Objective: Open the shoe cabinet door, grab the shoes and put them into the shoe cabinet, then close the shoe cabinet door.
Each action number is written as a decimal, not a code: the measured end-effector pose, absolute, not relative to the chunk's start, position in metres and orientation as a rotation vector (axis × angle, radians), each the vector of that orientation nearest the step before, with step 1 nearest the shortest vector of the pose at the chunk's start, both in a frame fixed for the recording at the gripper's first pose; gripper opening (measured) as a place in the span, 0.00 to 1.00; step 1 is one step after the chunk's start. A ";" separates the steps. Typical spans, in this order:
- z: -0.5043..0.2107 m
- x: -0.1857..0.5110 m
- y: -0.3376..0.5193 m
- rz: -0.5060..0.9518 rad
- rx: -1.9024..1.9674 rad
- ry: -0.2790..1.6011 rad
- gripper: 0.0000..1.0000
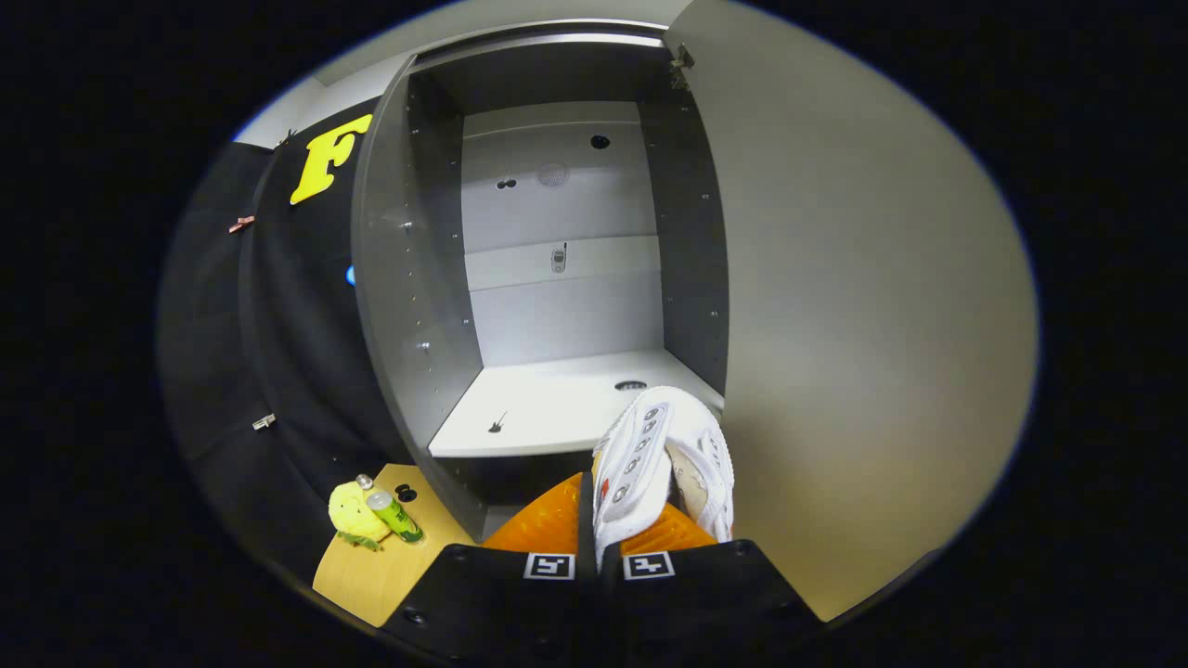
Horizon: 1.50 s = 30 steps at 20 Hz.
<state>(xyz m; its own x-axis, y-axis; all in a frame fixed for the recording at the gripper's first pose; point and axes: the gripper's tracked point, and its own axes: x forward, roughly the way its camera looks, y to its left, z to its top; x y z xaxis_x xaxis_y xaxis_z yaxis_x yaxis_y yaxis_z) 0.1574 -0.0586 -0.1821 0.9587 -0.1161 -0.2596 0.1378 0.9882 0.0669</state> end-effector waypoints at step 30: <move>-0.224 0.436 -0.062 0.012 0.020 0.387 0.12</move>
